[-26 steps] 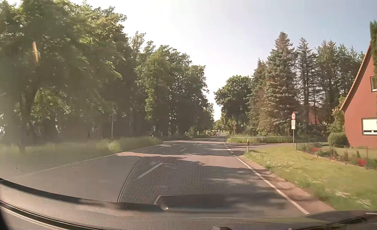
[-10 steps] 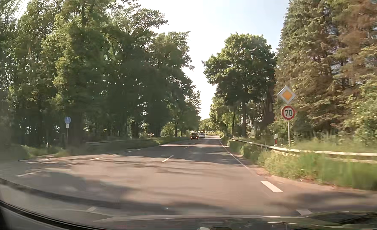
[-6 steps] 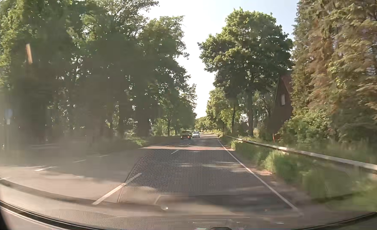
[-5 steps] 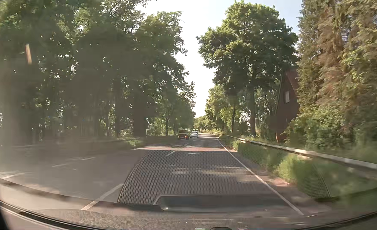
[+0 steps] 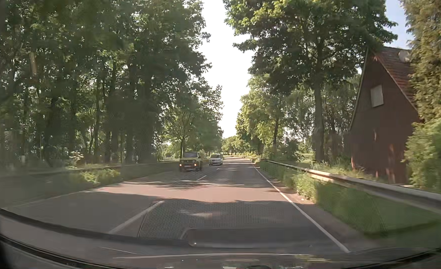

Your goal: Follow the waypoints while adhering to traffic rules and regulations

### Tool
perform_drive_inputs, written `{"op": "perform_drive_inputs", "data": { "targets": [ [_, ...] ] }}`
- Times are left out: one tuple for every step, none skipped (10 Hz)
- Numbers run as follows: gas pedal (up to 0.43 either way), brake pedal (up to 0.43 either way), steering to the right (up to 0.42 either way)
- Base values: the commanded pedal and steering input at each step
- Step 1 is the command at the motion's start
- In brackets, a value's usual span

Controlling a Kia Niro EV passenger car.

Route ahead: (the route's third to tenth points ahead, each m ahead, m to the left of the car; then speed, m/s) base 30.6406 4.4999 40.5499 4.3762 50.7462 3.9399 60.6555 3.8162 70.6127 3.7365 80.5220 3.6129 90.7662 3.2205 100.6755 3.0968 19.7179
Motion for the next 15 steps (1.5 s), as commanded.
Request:
{"op": "perform_drive_inputs", "data": {
  "targets": [
    [0.189, 0.0, 0.006],
    [0.189, 0.0, 0.006],
    [0.189, 0.0, 0.006],
    [0.189, 0.0, 0.005],
    [0.177, 0.0, 0.006],
    [0.169, 0.0, 0.005],
    [0.15, 0.0, 0.005],
    [0.15, 0.0, 0.004],
    [0.15, 0.0, 0.005],
    [0.15, 0.0, 0.005],
    [0.15, 0.0, 0.005],
    [0.15, 0.0, 0.004],
    [0.15, 0.0, 0.004],
    [0.15, 0.0, 0.004],
    [0.157, 0.0, 0.004]
  ]
}}
